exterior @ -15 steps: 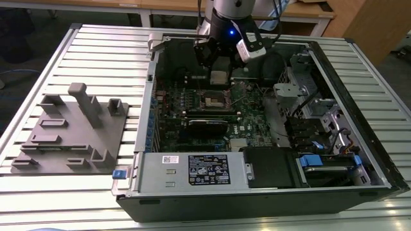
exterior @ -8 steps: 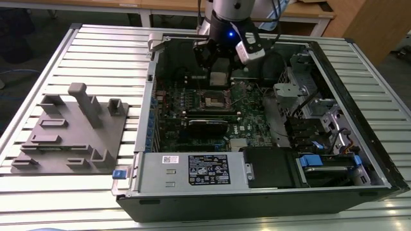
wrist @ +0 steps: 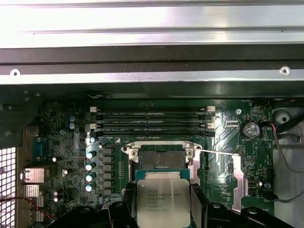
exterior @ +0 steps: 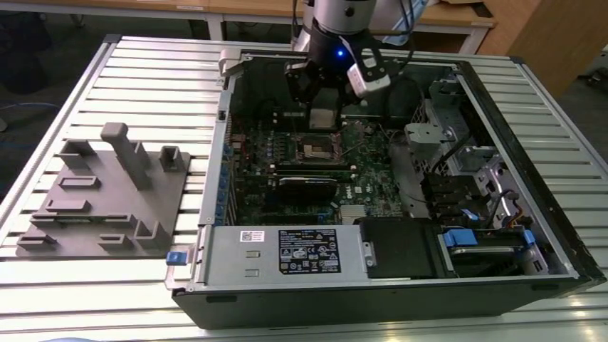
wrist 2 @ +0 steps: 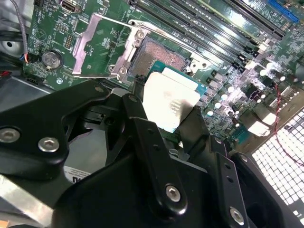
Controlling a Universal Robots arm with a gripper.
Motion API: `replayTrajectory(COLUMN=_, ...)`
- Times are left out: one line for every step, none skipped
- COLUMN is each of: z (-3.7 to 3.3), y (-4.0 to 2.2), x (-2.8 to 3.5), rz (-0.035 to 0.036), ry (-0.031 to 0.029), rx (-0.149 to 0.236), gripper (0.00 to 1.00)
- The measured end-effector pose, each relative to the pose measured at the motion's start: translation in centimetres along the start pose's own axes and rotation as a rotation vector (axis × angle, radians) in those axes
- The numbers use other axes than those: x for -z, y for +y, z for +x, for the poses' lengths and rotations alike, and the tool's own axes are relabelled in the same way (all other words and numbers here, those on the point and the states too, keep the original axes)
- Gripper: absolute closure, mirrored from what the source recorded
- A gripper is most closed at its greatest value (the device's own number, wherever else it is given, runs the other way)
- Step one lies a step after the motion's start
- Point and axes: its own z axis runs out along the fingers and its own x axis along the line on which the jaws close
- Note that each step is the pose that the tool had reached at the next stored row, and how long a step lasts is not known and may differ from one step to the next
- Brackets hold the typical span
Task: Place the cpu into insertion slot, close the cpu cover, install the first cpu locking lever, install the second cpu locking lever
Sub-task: 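Place the cpu into insertion slot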
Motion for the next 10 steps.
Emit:
replayTrajectory(z=0.02, y=0.0, x=-0.06, rz=0.0004, ry=0.0, rx=0.0, gripper=0.46)
replayTrajectory(z=0.04, y=0.0, x=-0.12, rz=0.0007, ry=0.0, rx=0.0, gripper=0.46)
replayTrajectory(z=0.06, y=-0.01, x=-0.19, rz=0.001, ry=-0.0001, rx=0.0, gripper=0.46)
replayTrajectory(z=0.09, y=-0.01, x=-0.27, rz=0.0015, ry=0.0, rx=0.0, gripper=0.46)
replayTrajectory(z=0.11, y=-0.02, x=-0.36, rz=0.0019, ry=-0.0001, rx=0.0, gripper=0.46)
replayTrajectory(z=0.14, y=-0.02, x=-0.45, rz=0.0025, ry=-0.0001, rx=0.0, gripper=0.46)
replayTrajectory(z=0.17, y=-0.03, x=-0.58, rz=0.0029, ry=-0.0002, rx=0.0, gripper=0.46)
replayTrajectory(z=0.21, y=-0.03, x=-0.71, rz=0.0034, ry=-0.0003, rx=0.0, gripper=0.46)
replayTrajectory(z=0.24, y=-0.04, x=-0.82, rz=0.0039, ry=-0.0004, rx=0.0, gripper=0.46)
replayTrajectory(z=0.27, y=-0.04, x=-0.93, rz=0.004, ry=-0.0005, rx=0.0, gripper=0.46)
